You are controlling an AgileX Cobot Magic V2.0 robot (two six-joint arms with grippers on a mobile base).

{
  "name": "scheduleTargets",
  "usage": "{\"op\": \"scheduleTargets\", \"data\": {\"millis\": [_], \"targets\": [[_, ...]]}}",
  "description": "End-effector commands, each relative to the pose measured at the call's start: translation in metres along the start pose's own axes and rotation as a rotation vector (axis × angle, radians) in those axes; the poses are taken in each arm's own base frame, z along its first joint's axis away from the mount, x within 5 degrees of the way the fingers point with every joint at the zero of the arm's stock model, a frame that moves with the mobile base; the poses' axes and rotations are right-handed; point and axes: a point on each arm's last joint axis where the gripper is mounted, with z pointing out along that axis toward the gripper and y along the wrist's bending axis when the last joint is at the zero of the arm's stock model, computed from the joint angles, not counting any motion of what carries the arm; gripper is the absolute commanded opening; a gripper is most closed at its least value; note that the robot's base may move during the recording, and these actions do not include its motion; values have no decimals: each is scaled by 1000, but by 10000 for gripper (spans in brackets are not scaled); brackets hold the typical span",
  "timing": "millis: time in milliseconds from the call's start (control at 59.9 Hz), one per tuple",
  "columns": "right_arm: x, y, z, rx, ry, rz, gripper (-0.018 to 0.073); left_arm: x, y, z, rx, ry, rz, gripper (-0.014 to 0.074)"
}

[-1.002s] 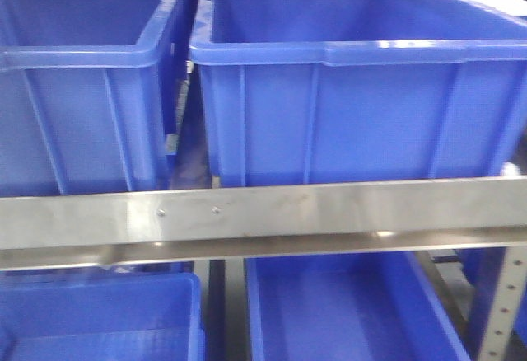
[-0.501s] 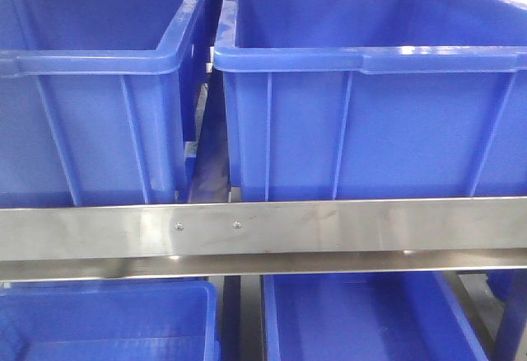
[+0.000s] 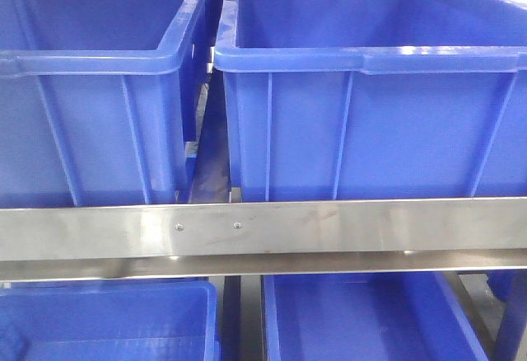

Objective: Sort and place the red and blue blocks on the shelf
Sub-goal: 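Position both held cubes above two adjacent blue bins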

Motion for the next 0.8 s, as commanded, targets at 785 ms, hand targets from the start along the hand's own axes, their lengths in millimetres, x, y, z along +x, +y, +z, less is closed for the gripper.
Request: {"op": "scheduleTargets", "data": {"millis": [785], "targets": [[-17, 1, -6, 6, -115, -6, 57, -15, -4, -6, 34, -100, -1, 126]]}}
